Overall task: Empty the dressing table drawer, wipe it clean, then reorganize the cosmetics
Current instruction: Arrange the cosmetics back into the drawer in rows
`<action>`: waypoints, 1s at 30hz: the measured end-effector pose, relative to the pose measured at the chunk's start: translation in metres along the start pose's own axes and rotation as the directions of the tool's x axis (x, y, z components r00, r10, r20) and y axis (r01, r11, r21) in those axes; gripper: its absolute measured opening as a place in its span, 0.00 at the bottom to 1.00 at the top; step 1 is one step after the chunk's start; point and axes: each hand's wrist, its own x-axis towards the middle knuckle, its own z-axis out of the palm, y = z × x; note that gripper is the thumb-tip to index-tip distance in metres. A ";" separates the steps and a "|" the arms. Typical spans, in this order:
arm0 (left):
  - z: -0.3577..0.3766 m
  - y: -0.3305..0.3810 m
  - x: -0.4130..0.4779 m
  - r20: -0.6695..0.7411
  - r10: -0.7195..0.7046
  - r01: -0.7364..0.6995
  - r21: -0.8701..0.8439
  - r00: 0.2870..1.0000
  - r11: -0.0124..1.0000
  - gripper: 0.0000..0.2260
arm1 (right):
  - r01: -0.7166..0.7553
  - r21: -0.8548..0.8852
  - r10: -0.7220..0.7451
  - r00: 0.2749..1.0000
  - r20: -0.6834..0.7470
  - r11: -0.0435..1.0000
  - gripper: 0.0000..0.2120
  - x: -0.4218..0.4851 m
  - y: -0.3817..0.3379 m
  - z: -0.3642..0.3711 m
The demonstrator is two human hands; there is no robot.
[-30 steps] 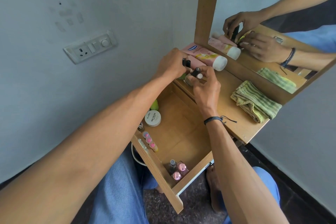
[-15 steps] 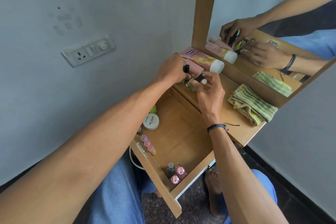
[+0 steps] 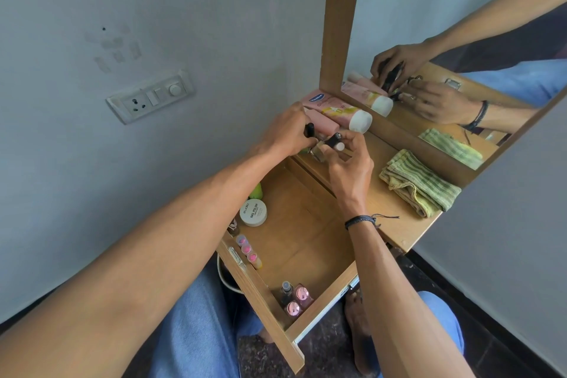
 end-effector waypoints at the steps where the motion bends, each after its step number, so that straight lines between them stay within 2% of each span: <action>1: 0.000 0.000 0.001 0.007 -0.003 0.003 0.006 1.000 1.000 0.15 | -0.001 0.000 0.001 1.000 0.001 1.000 0.15 0.000 0.000 0.000; 4: 0.001 0.002 0.007 0.029 -0.023 0.023 0.019 0.999 1.000 0.17 | -0.009 0.000 0.009 1.000 -0.002 1.000 0.15 0.000 -0.001 0.000; 13: 0.002 0.002 0.014 0.050 -0.071 0.071 -0.009 0.996 0.997 0.14 | -0.016 -0.013 0.016 1.000 -0.003 1.000 0.15 0.001 0.001 0.001; 20: 0.000 0.005 0.015 0.073 -0.120 0.120 0.002 0.990 0.993 0.17 | -0.021 0.002 0.021 1.000 0.012 1.000 0.15 0.000 -0.001 0.000; 30: 0.003 0.008 0.010 0.067 -0.155 0.161 -0.081 0.986 0.984 0.14 | -0.029 0.002 0.029 0.999 0.026 1.000 0.15 0.000 -0.001 0.000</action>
